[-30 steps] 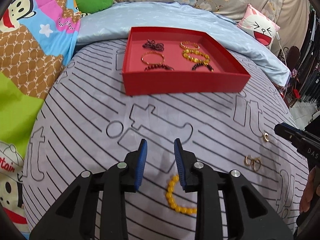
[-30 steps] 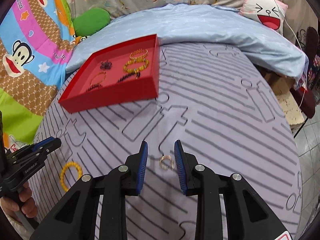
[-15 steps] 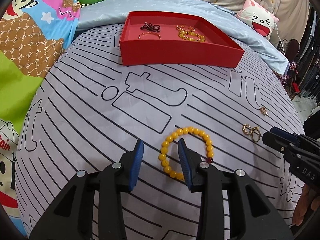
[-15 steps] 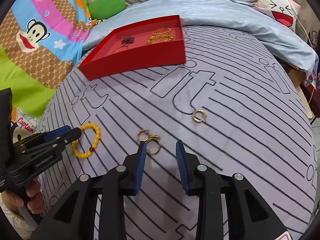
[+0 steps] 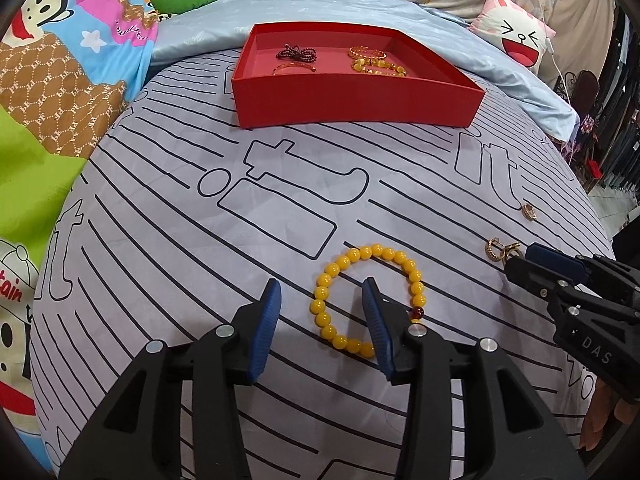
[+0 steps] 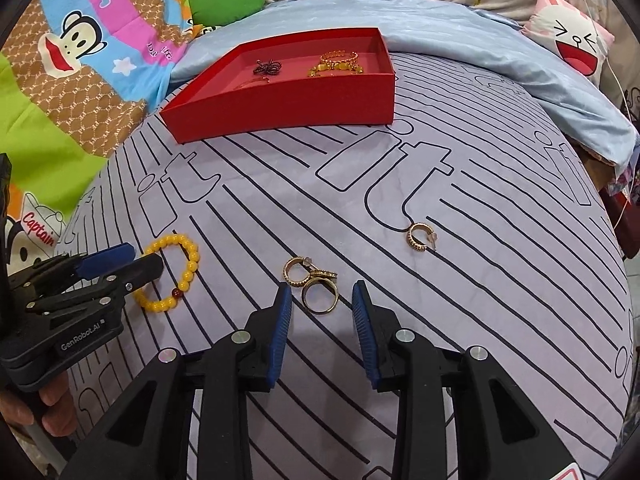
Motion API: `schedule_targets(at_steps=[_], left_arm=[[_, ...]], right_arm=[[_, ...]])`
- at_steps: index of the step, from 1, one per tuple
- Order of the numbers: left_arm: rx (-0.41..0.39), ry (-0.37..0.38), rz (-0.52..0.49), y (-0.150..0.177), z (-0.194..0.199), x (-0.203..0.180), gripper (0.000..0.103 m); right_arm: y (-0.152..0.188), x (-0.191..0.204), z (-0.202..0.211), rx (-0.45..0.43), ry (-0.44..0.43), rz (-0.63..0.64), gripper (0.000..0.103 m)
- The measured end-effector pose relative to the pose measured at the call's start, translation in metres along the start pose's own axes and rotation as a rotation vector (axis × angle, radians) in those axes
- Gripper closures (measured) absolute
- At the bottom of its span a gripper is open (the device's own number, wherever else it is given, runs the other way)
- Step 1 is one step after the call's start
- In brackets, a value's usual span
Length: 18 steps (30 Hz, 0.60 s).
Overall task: Organize jewelry
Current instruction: 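Move both grippers back to the yellow bead bracelet and gold earrings, then grasp the linked gold hoop earrings with the right gripper while the left gripper grasps the yellow bead bracelet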
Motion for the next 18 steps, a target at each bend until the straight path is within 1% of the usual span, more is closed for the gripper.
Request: schedule_targets(at_steps=[4,5,6,10,13,16,18], left_arm=[[-0.003,-0.005,-0.010,0.0005,0.0000,-0.0035,0.063],[-0.004,-0.007,-0.016,0.0007,0.0000,-0.0045,0.063],[-0.006,-0.010,-0.020,0.0006,-0.0003,-0.0049,0.063],[-0.011,-0.015,-0.031,0.0003,-0.0006,-0.0064,0.063],[-0.014,-0.002,-0.024,-0.0001,-0.0003,-0.0055,0.064],[-0.015,0.004,-0.025,0.0003,0.0004,-0.0055,0.071],[-0.015,0.011,-0.025,0.0008,0.0008,-0.0061,0.073]], right_arm=[[0.0000,0.0009,-0.0016,-0.006,0.015,0.015,0.076],[0.0000,0.0009,-0.0019,-0.007,0.018,0.019,0.081],[0.0002,0.0010,-0.0021,-0.006,0.022,0.023,0.084],[0.0011,0.0003,-0.0012,-0.007,0.016,0.018,0.084],[0.0022,0.0005,0.0006,-0.007,0.009,0.014,0.084],[0.0031,0.0009,0.0033,-0.009,-0.001,0.006,0.084],[0.0031,0.0012,0.0049,-0.011,-0.005,0.004,0.084]])
Point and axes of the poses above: each gripper's, at about its wrist camera, not at the fingertips, and z roughly against the way its jaws point, x to its left, y to its underside, the point moved 6 cm from there along -z, roughly the way its jaws point, and after that the axes turned 1 degree about -y, right-handed, at the moved point
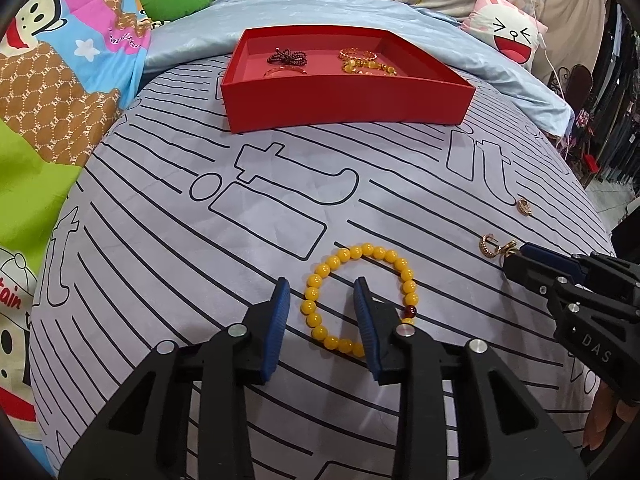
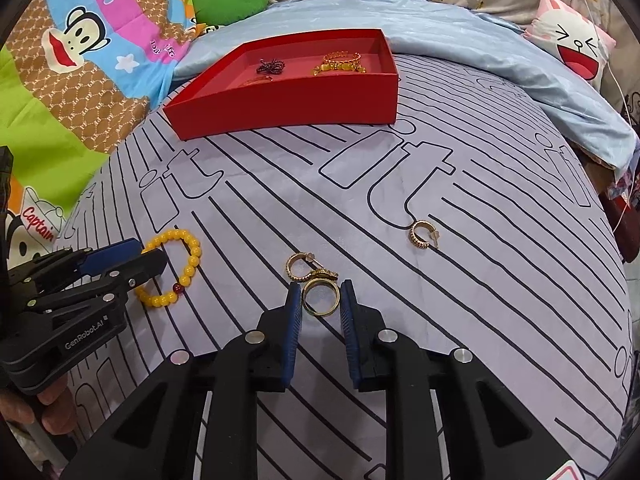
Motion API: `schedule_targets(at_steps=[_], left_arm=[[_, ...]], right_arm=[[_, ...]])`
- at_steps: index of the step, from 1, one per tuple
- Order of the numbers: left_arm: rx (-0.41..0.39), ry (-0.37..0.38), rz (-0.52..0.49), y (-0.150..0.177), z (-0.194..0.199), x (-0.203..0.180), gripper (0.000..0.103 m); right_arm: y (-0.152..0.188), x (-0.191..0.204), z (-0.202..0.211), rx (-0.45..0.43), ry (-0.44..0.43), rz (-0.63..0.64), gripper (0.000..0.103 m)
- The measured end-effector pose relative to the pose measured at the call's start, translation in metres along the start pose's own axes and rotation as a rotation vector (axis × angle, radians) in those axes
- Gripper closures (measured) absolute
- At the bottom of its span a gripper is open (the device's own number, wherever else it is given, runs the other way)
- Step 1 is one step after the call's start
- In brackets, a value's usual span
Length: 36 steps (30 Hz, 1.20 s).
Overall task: Organize jewelry
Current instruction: 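Grasp the linked gold hoop earrings with the right gripper while the left gripper grasps the yellow bead bracelet, then carry the yellow bracelet and gold earrings into the red tray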
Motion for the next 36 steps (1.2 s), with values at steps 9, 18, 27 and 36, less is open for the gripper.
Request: schedule_targets(at_steps=[9,18,27,36], left_arm=[[0.013,0.036,0.005,0.000,0.000,-0.004,0.094],[0.004,0.068,0.008,-0.004,0.010,-0.010,0.096],[-0.041,0.124,-0.006,-0.026,0.032,-0.023,0.096],[-0.092,0.158,-0.024,-0.062,0.046,-0.031,0.096]], right_arm=[[-0.004,0.001,0.009,-0.017,-0.018,-0.006,0.085],[-0.010,0.003,0.019,-0.041,-0.033,-0.007,0.085],[-0.027,0.005,0.033,-0.078,-0.057,-0.011,0.085],[-0.058,0.001,0.036,-0.113,-0.065,-0.010,0.085]])
Point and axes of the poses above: each gripper's, at about its wrist camera, not at the fingertips, and z roughly against the way its jaws point, x to its left, y to its underside, the point moved 6 cm from there along -z, roughly the way its jaws point, and after that the axes turned 1 degree about -y, right-handed, at the moved point
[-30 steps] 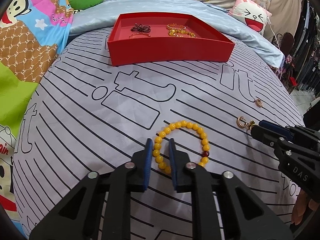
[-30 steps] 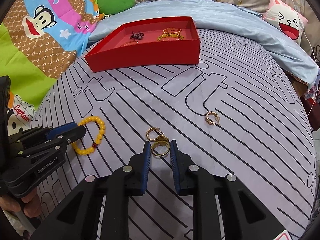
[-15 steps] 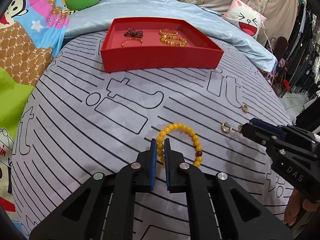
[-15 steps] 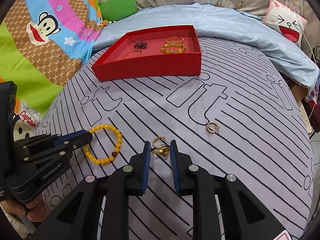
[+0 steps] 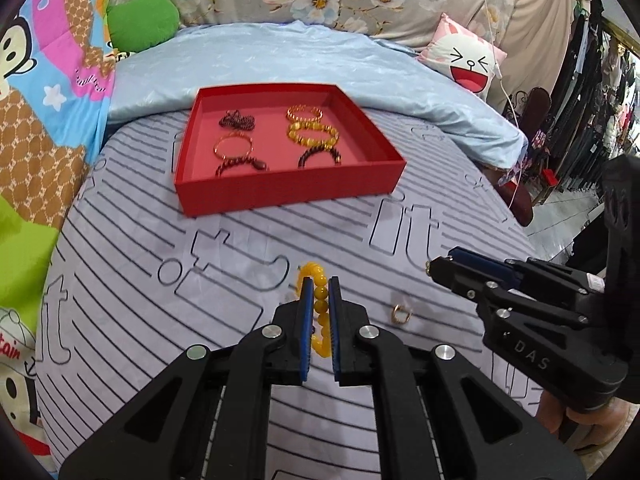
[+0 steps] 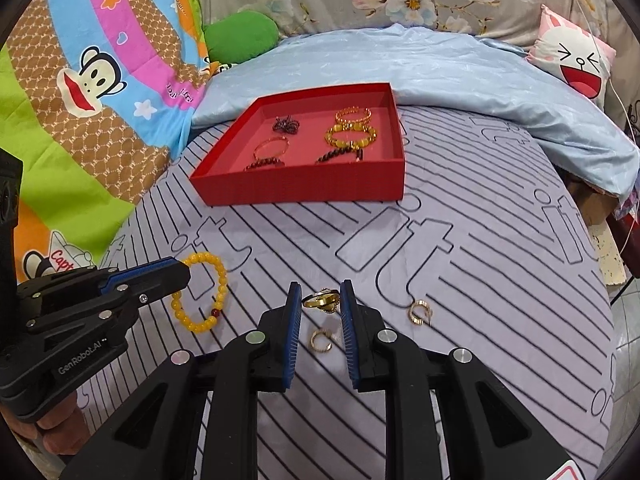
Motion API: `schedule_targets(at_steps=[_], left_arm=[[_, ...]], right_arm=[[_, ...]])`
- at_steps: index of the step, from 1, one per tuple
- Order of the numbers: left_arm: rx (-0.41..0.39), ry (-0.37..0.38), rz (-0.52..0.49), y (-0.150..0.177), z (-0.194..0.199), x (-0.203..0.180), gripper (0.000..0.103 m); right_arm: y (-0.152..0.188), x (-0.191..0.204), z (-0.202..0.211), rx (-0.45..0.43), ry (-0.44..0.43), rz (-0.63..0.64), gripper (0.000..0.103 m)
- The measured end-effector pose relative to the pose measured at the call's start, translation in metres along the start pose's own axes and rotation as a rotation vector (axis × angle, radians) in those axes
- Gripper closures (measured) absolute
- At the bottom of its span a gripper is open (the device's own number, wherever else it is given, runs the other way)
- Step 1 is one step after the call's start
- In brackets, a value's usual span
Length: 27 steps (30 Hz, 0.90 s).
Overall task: Organize jewelry
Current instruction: 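Carry the yellow bracelet and gold earrings into the red tray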
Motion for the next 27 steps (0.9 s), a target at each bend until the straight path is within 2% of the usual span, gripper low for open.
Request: schedule_targets(at_steps=[10,17,22,27], left_arm=[[-0.082,0.036,-0.025,-0.075,-0.010,-0.006,0.096],[-0.114,0.058,-0.042,-0.138,-0.044,-0.003,0.096],[-0.056,0.092,0.017,-0.159,-0.095,0.015,0.096],[0.009,0.090,0.060,-0.158,-0.141,0.035,0.096]], right_arm=[[-0.061,-0.012,-0.015,-0.063,0.007,0.008,0.085],[-0.107,-0.025,-0.036,-0.098,0.030,0.010,0.085],[-0.128,-0.029,-0.055,-0.099,0.033,0.010,0.085],[-0.140,-0.031,-0.081,-0.079,0.028,0.013,0.085]])
Point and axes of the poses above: each gripper's, at about its wrist camera, not at the fingertips, and z roughly against the way its jaws point, x to its left, y to its underside, the point moved 6 cm from there along -z, roughly the way its jaws point, and after that the axes turned 1 degree about -y, right-handed, at the moved point
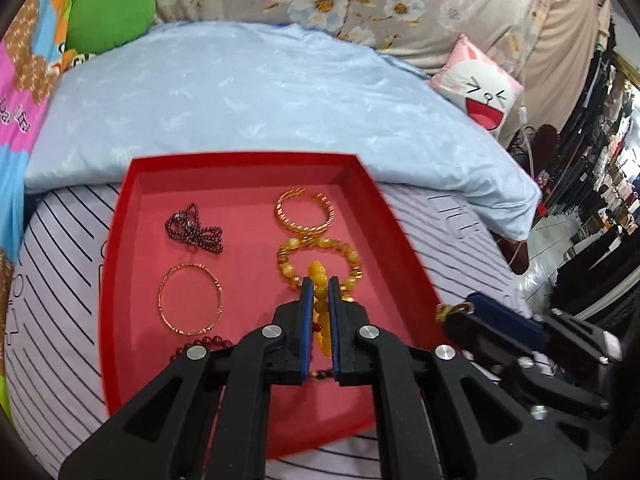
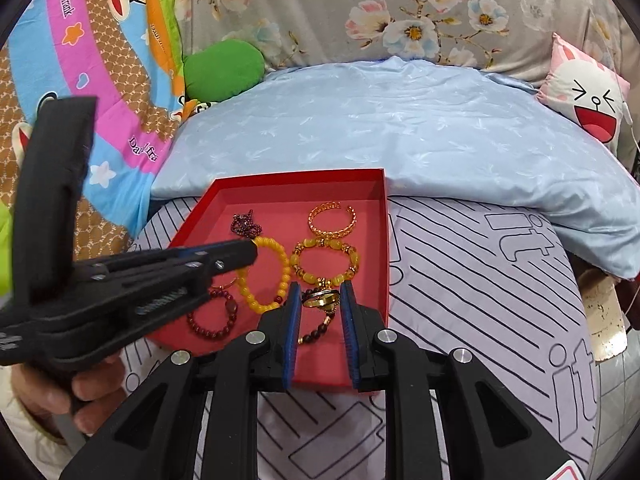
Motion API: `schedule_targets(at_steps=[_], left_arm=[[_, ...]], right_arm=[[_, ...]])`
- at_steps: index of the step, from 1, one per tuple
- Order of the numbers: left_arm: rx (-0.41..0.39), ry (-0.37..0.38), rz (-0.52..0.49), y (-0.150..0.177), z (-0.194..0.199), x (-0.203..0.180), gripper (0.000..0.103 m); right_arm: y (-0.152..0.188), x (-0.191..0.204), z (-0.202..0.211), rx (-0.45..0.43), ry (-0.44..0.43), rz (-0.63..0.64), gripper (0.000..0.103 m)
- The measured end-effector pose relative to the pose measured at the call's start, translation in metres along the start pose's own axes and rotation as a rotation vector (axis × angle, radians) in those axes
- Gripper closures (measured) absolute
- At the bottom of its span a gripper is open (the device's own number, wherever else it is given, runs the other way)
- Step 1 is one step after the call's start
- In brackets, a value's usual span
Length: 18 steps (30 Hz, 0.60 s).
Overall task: Organize jewelry
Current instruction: 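Carry the yellow bracelet and gold earrings into the red tray, then open both grippers to release the bracelet and earrings in the tray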
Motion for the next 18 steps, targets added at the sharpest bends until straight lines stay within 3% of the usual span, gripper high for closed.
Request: schedule_targets(at_steps=[11,18], left_arm=[[0.062,-0.126,0.000,0.012,-0.033,0.042,0.095],[0.025,-0.156,0.043,0.009,-0.024,0.058,0.095]], right_arm=[[-0.015,0.010,-0.046,0.034,-0.024,0.022,0.084],[-0.041,0.027,-0.077,0.065,-0.058,0.040,0.084]])
Point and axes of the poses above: each gripper's, at about its wrist camera, not at the fingertips, and z roughly against the way its jaws point, x to its left, y to its underside, the point moved 6 cm from there along -z, roughly the way its jaws point, and after that the axes turned 1 degree about -y, right-handed, at the moved point
